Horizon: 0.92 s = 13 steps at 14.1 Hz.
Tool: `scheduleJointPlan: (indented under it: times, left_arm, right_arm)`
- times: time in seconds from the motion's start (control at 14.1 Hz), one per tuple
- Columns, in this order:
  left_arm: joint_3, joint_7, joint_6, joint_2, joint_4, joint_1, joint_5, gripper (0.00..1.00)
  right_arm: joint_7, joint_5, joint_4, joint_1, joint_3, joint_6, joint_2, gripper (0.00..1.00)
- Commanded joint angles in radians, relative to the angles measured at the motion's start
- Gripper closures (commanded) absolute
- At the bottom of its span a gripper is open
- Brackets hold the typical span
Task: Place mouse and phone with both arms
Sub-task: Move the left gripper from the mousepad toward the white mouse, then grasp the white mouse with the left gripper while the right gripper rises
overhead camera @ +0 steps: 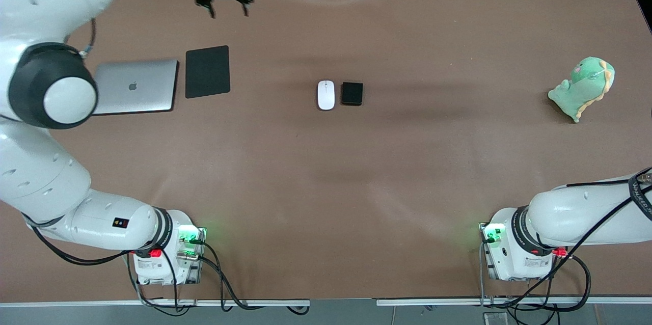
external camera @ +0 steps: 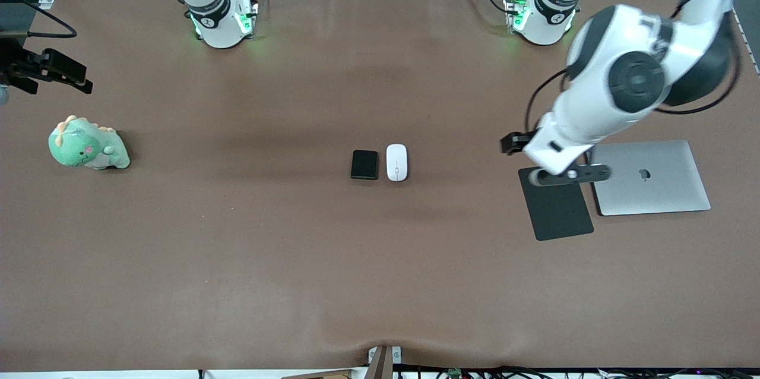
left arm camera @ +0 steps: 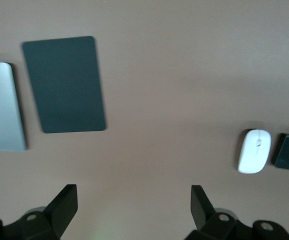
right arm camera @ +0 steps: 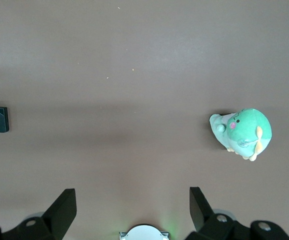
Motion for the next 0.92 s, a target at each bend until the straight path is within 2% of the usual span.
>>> scheduleJointPlan:
  times: [0.0,0.28,0.64,0.85]
  left_arm:
    - [0.002,-0.153,0.066,0.06,0.015,-0.084,0.028,0.0]
    - [0.001,-0.348,0.187,0.157,0.015,-0.189,0.028,0.0]
    - [0.001,-0.445,0.389,0.313,0.017,-0.299,0.027,0.0]
    - [0.002,-0.444,0.509,0.385,0.02,-0.331,0.03,0.0]
  right_arm:
    - [-0.003,0.013,0.024,-0.017,0.009,-0.003,0.024,0.0]
    - [-0.004,0.018,0.026,-0.02,0.009,-0.003,0.035,0.0]
    - [-0.006,0.018,0.026,-0.018,0.009,-0.001,0.036,0.0]
    - [-0.006,0.019,0.024,-0.01,0.009,0.0,0.061,0.0]
